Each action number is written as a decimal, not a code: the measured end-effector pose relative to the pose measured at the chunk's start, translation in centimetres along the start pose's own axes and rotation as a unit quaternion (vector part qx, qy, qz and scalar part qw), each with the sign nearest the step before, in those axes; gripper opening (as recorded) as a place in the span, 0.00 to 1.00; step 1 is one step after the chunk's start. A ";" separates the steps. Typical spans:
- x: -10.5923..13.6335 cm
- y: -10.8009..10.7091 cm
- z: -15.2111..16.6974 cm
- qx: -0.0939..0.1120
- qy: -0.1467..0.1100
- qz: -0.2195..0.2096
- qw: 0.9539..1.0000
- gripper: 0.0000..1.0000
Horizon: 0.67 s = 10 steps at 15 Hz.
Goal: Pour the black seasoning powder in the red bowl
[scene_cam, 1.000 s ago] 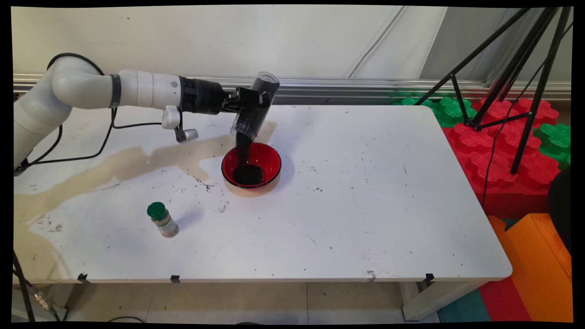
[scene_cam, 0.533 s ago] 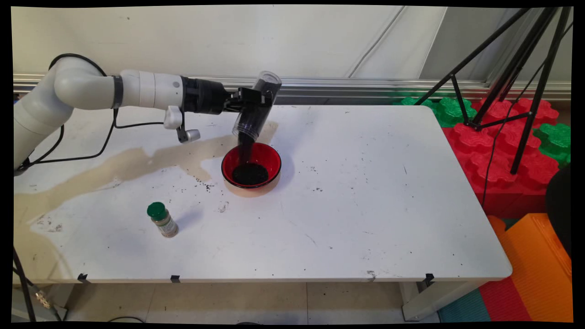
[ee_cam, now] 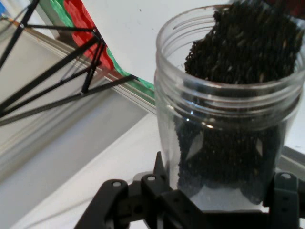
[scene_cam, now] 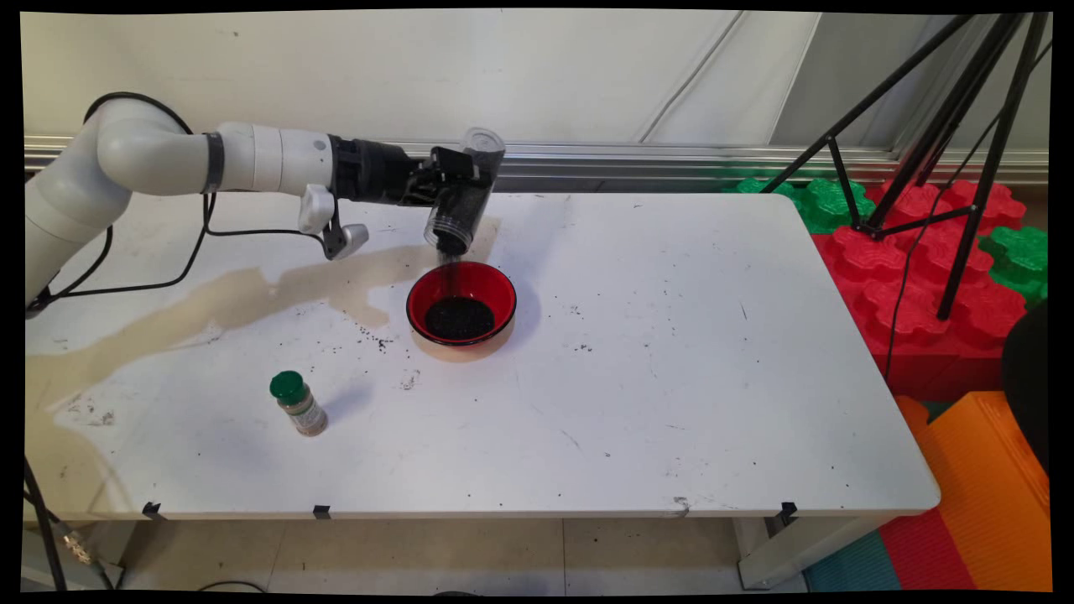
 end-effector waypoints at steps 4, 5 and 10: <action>-0.4 0.5 -0.3 -0.016 0.000 -0.052 0.998 0.00; -0.4 0.6 -0.4 -0.019 0.001 -0.063 0.998 0.00; -0.4 0.6 -0.7 -0.033 0.007 -0.126 0.991 0.00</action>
